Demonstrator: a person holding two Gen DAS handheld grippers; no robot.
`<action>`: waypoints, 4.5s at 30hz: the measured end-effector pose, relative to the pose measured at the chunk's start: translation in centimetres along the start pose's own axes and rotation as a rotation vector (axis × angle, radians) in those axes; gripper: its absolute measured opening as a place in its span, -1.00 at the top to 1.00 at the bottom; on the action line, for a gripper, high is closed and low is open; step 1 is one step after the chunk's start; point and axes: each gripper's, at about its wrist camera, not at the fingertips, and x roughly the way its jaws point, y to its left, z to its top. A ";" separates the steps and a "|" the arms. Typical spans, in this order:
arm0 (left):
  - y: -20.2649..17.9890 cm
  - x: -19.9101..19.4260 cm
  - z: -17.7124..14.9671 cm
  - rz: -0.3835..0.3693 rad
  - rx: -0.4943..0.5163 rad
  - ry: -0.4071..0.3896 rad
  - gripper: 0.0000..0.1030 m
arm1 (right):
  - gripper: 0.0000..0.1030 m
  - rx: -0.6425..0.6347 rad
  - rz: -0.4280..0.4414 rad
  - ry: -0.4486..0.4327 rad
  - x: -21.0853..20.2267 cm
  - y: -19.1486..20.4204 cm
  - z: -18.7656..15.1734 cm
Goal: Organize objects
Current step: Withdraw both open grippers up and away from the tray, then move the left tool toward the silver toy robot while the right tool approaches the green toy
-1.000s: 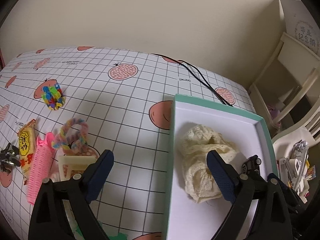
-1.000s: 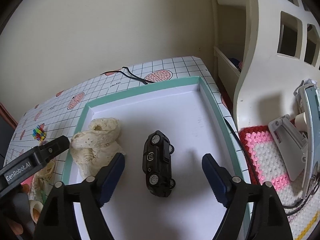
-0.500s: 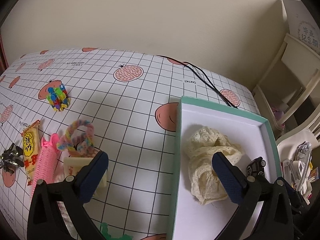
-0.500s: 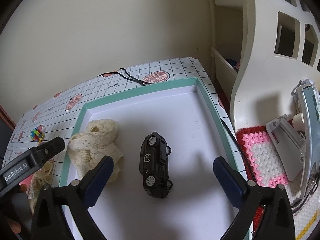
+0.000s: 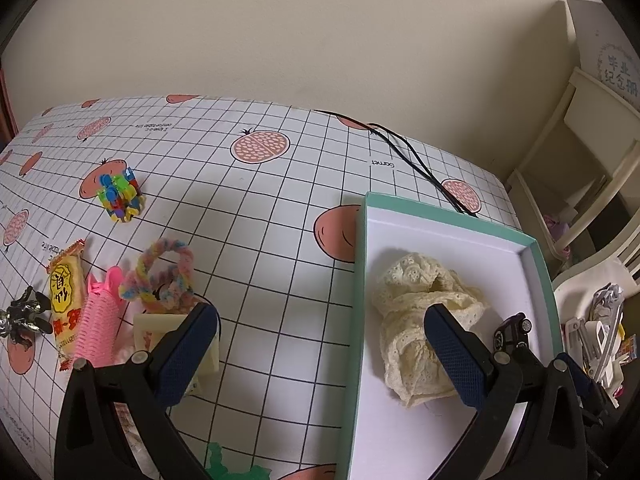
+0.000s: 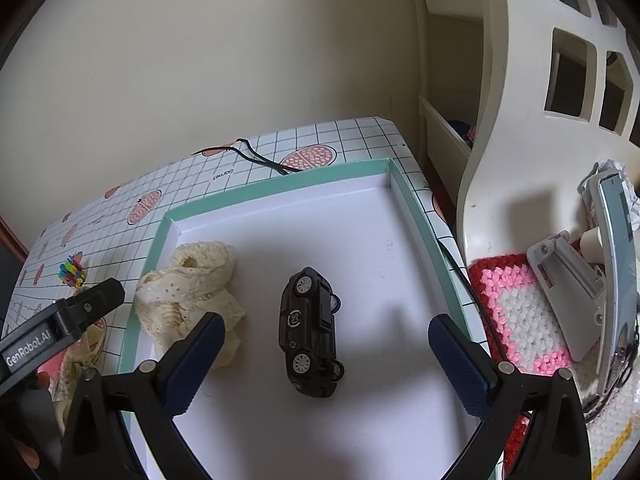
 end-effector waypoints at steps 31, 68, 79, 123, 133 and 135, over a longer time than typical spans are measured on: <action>7.0 -9.8 -1.0 -0.041 -0.083 -0.033 -1.00 | -1.00 -0.089 0.019 -0.037 -6.4 6.2 -1.1; 23.1 -13.2 -2.2 0.011 -0.359 0.007 -1.00 | -1.00 -0.291 0.184 0.098 -6.4 22.7 -6.5; 27.1 -10.4 -3.2 0.072 -0.438 0.061 -1.00 | -1.00 -0.300 0.168 0.126 -5.4 22.2 -6.6; 28.1 -9.0 -3.3 0.163 -0.430 0.035 -1.00 | 0.10 -0.262 0.203 0.278 -2.9 19.6 -8.1; 28.5 -7.3 -3.2 0.167 -0.422 0.041 -1.00 | 0.28 -0.226 0.201 0.316 -1.8 19.7 -8.6; 28.7 -7.0 -3.3 0.172 -0.432 0.047 -1.00 | 0.28 -0.220 0.202 0.319 -1.6 19.7 -8.6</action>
